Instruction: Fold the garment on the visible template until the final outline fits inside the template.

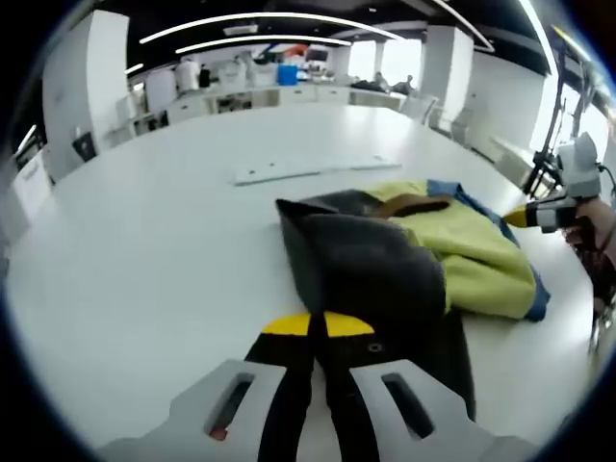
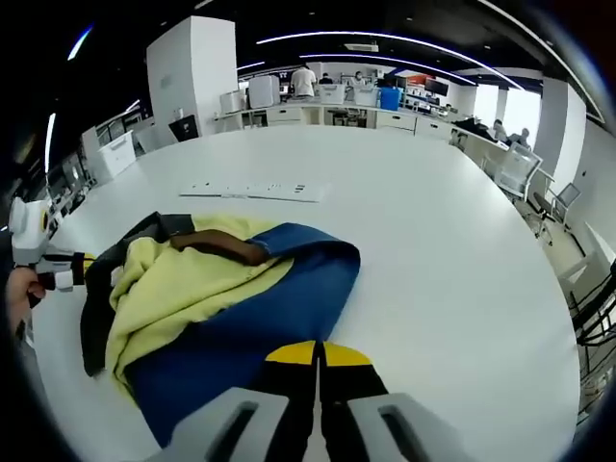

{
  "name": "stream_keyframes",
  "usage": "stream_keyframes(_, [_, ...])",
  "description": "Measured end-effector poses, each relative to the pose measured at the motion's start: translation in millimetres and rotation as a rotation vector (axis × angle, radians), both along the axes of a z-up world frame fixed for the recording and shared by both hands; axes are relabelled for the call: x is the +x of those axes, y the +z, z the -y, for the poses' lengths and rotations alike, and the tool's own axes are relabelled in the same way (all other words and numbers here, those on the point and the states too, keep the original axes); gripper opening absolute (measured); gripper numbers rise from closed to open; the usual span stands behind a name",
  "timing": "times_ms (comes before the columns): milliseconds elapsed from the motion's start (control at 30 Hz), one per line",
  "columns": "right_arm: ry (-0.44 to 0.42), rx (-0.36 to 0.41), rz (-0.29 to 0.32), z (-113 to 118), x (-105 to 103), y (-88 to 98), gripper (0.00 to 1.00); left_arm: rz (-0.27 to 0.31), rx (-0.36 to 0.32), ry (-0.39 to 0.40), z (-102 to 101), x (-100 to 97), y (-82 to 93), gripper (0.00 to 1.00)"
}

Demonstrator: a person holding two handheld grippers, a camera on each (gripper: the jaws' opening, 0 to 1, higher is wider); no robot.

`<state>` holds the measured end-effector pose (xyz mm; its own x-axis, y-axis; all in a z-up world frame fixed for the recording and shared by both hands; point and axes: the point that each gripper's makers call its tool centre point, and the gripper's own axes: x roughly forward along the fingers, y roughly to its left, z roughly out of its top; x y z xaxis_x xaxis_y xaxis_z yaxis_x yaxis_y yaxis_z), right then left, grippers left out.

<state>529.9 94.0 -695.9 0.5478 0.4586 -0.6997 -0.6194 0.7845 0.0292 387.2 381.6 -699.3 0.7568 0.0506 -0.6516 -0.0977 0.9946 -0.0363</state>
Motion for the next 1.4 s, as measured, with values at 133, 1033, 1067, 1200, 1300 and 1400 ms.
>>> stream_keyframes(133, [-0.003, 0.022, 0.003, 4.4, 0.2, 10.6, 0.0, -0.004, 0.014, 0.018, -13.2, -3.9, -0.2, 0.0])
stream_keyframes(1033, [0.003, -0.093, -0.001, 55.6, 50.8, 13.9, 0.0, -0.074, 0.116, 0.07, -70.2, 1.3, -16.7, 0.0])
stream_keyframes(1067, [0.007, -0.097, -0.004, 56.1, 51.6, 13.0, 0.0, -0.076, 0.118, 0.071, -71.2, 1.7, -17.4, 0.0])
stream_keyframes(1200, [0.02, -0.124, -0.012, 58.7, 58.7, 7.8, 0.0, -0.082, 0.13, 0.063, -75.8, 4.2, -18.1, 0.0])
stream_keyframes(1300, [0.051, -0.147, 0.02, 57.8, 65.6, 8.9, 0.0, -0.081, 0.129, 0.068, -80.8, 6.8, -17.2, 0.0])
stream_keyframes(1400, [0.057, -0.164, 0.035, 58.0, 71.0, 7.8, 0.0, -0.084, 0.136, 0.066, -83.3, 8.7, -17.9, 0.0])
